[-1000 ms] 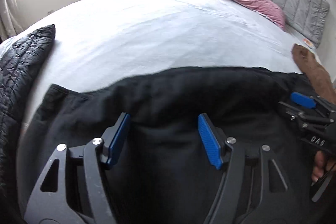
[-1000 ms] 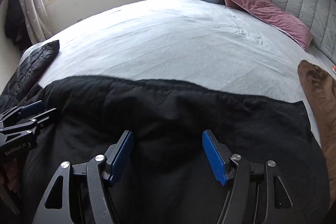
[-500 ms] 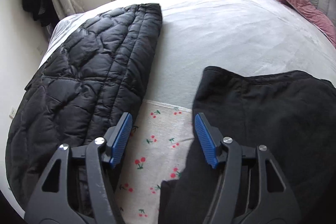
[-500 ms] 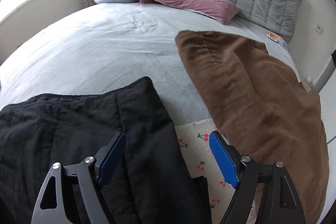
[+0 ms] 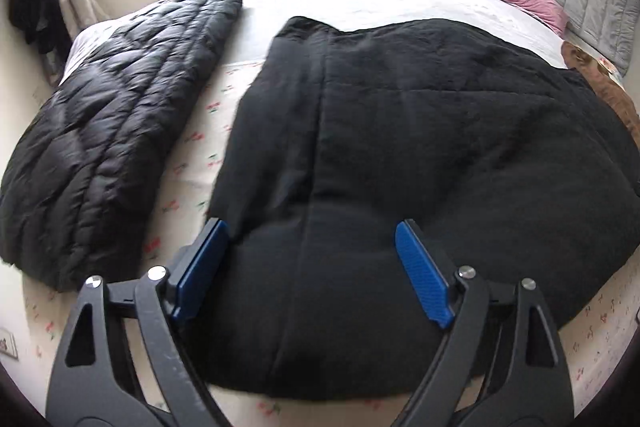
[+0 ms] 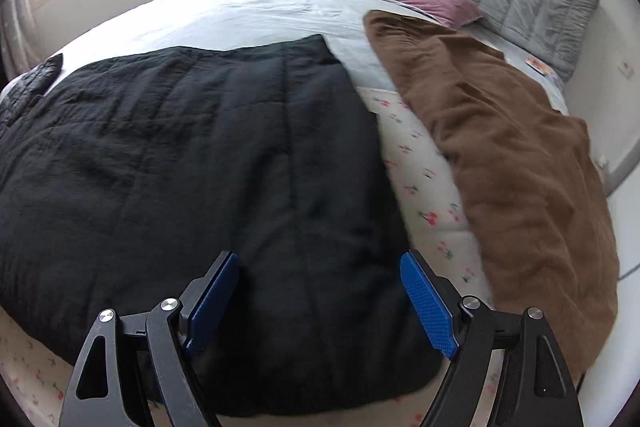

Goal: Fold large clothes

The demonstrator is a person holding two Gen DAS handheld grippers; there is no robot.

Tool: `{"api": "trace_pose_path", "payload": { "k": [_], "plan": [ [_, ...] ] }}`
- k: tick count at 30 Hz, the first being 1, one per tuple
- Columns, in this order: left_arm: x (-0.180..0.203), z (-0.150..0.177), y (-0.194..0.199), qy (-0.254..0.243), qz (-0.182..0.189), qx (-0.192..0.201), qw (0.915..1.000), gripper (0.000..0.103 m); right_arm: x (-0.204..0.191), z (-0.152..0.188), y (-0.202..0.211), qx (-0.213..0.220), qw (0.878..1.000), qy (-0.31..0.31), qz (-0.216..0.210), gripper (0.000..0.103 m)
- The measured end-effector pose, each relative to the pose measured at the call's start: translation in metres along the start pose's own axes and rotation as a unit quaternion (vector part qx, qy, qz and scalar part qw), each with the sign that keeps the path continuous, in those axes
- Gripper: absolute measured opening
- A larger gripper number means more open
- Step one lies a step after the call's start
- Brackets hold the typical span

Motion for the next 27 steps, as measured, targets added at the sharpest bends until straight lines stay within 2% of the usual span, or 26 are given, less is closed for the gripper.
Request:
{"api": "trace_pose_path", "payload": {
  "k": [2, 4, 9, 13, 16, 20, 22, 27],
  "plan": [
    [-0.007, 0.009, 0.022, 0.030, 0.013, -0.005, 0.9995, 0.086, 0.021, 0.013, 0.014, -0.014, 0.998, -0.053, -0.014, 0.088],
    [-0.004, 0.020, 0.043, 0.042, 0.013, -0.004, 0.9990, 0.087, 0.024, 0.025, 0.034, -0.014, 0.997, -0.077, -0.012, 0.088],
    [0.023, 0.047, 0.080, 0.035, 0.011, -0.033, 0.9988, 0.089, -0.015, 0.049, 0.093, 0.012, 0.998, -0.047, -0.025, 0.088],
    [0.045, 0.064, 0.109, 0.032, 0.007, -0.044, 0.9985, 0.092, -0.047, 0.065, 0.133, 0.026, 0.998, -0.052, -0.031, 0.091],
    [0.061, 0.077, 0.128, 0.050, 0.018, -0.029, 0.9982, 0.102, -0.064, 0.081, 0.148, 0.027, 0.998, -0.058, -0.013, 0.091],
    [0.082, 0.091, 0.133, 0.058, -0.004, -0.026, 0.9980, 0.102, -0.090, 0.097, 0.159, 0.018, 0.998, -0.043, -0.047, 0.091],
    [0.095, 0.096, 0.132, 0.046, -0.009, -0.034, 0.9983, 0.102, -0.103, 0.101, 0.165, 0.023, 0.998, -0.027, -0.059, 0.091],
    [0.116, 0.094, 0.138, 0.015, -0.029, -0.024, 0.9992, 0.102, -0.117, 0.104, 0.171, 0.032, 0.997, -0.009, -0.066, 0.091]
  ]
}}
Point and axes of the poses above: each gripper's, at about its wrist camera, not at the fingertips, and y roughly against the way its jaws point, x to its right, z to its underside, the point moved 4 cm from there along -y, roughly the way its jaws point, and after that the axes turned 2 degrees about z, right-handed, at the moved point
